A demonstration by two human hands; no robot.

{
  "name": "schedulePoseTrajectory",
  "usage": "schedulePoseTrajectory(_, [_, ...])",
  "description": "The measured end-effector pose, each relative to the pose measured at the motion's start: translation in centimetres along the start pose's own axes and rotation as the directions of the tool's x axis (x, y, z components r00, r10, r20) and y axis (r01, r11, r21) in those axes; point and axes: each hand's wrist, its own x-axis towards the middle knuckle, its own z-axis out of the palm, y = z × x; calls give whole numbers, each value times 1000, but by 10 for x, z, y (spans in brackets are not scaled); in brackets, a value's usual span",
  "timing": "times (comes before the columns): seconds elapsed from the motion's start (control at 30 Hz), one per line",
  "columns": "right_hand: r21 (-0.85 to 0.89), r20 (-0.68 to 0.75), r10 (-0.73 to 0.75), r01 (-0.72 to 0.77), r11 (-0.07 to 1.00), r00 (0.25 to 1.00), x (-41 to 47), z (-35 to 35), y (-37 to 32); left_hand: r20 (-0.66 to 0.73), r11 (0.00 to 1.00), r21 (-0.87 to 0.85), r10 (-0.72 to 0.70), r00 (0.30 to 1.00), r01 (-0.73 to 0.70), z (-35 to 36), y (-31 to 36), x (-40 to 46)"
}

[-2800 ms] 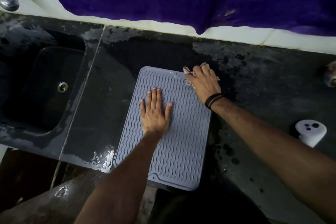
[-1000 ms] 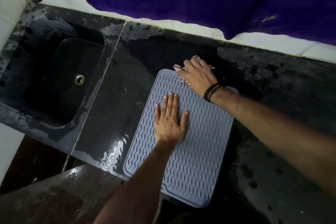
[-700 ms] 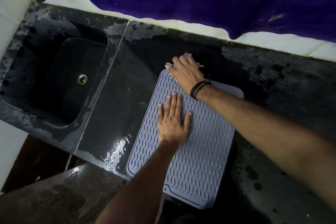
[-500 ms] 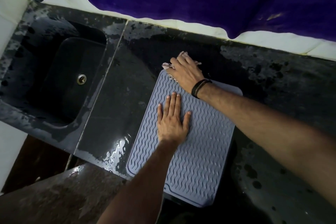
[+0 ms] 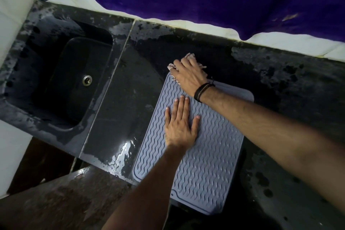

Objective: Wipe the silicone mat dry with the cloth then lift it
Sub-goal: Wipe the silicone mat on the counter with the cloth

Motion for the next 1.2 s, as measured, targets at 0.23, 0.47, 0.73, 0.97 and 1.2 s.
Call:
schedulePoseTrajectory(0.23, [-31, -49, -25, 24, 999, 999, -30, 16, 30, -23, 1000, 14, 0, 1000, 1, 2, -1, 0])
schedulePoseTrajectory(0.47, [-28, -111, 25, -28, 999, 994, -42, 23, 31, -25, 1000, 7, 7, 1000, -7, 3, -2, 1])
schedulePoseTrajectory(0.73, [-37, -14, -30, 29, 999, 999, 1, 6, 1, -11, 1000, 2, -3, 1000, 3, 2, 0, 1])
schedulePoseTrajectory(0.97, [-73, -15, -28, 27, 997, 999, -35, 12, 32, -9, 1000, 6, -4, 1000, 4, 1, 0, 0])
schedulePoseTrajectory(1.2, [-101, -43, -11, 7, 995, 999, -30, 15, 22, -3, 1000, 2, 4, 1000, -4, 1, -1, 0])
